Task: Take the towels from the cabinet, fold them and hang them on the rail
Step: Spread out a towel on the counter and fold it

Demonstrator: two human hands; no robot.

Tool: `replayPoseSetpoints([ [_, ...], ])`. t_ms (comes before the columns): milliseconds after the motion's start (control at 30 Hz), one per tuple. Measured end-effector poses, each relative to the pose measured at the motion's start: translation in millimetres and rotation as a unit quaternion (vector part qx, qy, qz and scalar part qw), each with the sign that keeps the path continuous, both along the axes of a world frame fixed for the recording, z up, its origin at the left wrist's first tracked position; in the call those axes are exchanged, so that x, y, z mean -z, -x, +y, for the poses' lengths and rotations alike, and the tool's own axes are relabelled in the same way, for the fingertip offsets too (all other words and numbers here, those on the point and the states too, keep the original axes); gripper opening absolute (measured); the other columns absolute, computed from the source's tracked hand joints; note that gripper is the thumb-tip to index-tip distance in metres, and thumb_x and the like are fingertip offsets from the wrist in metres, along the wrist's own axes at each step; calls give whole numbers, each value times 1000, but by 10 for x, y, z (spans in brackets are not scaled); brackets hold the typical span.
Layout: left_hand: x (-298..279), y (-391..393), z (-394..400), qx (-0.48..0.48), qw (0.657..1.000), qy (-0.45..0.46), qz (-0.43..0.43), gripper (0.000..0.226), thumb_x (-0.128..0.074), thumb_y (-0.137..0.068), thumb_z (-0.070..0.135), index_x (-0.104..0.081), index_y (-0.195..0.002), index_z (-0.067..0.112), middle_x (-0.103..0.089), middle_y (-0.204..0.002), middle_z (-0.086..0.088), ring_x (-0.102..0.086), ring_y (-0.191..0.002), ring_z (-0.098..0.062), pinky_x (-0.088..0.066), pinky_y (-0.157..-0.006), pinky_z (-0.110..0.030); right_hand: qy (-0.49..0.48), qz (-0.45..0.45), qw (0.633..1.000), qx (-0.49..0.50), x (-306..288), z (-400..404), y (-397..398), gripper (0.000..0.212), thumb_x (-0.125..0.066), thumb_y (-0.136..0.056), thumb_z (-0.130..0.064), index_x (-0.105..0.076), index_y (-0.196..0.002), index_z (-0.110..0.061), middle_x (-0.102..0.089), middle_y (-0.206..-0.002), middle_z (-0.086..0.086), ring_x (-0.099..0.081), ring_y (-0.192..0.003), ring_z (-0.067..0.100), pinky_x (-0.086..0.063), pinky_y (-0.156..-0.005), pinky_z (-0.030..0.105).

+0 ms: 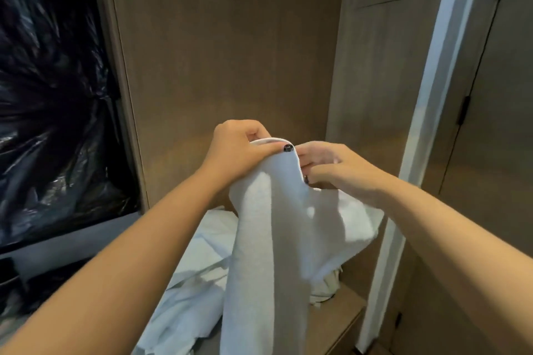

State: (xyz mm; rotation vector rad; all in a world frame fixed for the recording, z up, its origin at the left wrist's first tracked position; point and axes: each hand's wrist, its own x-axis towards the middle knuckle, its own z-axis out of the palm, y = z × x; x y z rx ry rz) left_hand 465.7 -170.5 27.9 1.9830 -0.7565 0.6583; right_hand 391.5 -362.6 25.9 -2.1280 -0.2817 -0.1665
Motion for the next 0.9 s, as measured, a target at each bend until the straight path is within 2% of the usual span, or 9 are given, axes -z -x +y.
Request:
replayPoseSetpoints([
  [133, 119, 159, 83, -20, 990, 88, 107, 18, -84, -72, 35, -72, -66, 23, -69, -68, 11, -59, -62, 0, -46, -56, -14, -98, 43, 991, -77, 258, 265, 178, 48, -61, -71, -13, -64, -119, -18, -68, -112, 9, -66, -104, 28, -56, -89, 45],
  [233, 370, 335, 210, 15, 928, 270, 256, 8, -82, -75, 23, -75, -74, 18, -72, -75, 2, -65, -67, -8, -51, -55, -21, -53, 4, 998, -22, 590, 524, 244, 40, -67, -82, -8, -63, -117, -28, -70, -104, -11, -67, -97, 8, -57, -84, 30],
  [333, 736, 525, 247, 38, 861, 385, 329, 9, -81, -76, 20, -75, -83, 17, -74, -81, -5, -69, -74, -19, -54, -62, -29, -14, -73, 993, 87, 858, 752, 191, 16, -55, -89, -4, -66, -91, -16, -63, -80, -5, -57, -70, 5, -45, -59, 17],
  [467, 1160, 699, 342, 60, 845, 344, 405, 37, -88, -66, 23, -73, -98, 14, -74, -90, -8, -67, -75, -17, -53, -69, -31, -103, -90, 977, 161, 1003, 660, 83, 17, -48, -81, 4, -51, -65, 3, -47, -61, 15, -38, -59, 13, -30, -58, 32],
  [533, 1365, 769, 417, 49, 837, 307, 451, 23, -82, -76, 22, -75, -96, 12, -72, -84, -7, -63, -70, -18, -52, -69, -34, -134, -81, 972, 174, 1015, 562, 102, 16, -50, -83, 2, -56, -68, 7, -52, -67, 22, -42, -61, 14, -33, -60, 31],
  [600, 1550, 851, 440, 44, 812, 326, 482, 13, -74, -86, 22, -77, -93, 12, -75, -89, -11, -67, -78, -22, -55, -80, -42, -150, -77, 970, 175, 1052, 500, 141, 20, -52, -83, 4, -60, -65, 0, -55, -62, 12, -48, -62, 12, -38, -59, 26],
  [667, 1666, 923, 391, 13, 818, 329, 471, 19, -70, -89, 31, -77, -92, 14, -76, -95, -11, -69, -86, -23, -55, -85, -46, -151, -59, 976, 143, 1108, 487, 207, 26, -52, -82, 9, -65, -67, -9, -60, -63, -2, -54, -64, 10, -42, -58, 21],
  [800, 1714, 1018, 208, -57, 886, 261, 380, 22, -66, -89, 41, -72, -86, 20, -72, -82, 4, -64, -77, -12, -47, -64, -23, -172, 19, 985, 2, 1312, 513, 325, 35, -47, -77, 20, -70, -90, -4, -69, -77, 7, -63, -71, 13, -52, -68, 22],
  [900, 1663, 1058, 132, -64, 898, 258, 352, 15, -64, -91, 35, -72, -86, 24, -71, -77, 10, -64, -76, -7, -45, -59, -12, -152, 11, 988, -11, 1477, 568, 381, 33, -46, -72, -3, -72, -92, -7, -69, -83, 9, -65, -79, 19, -54, -74, 29],
])
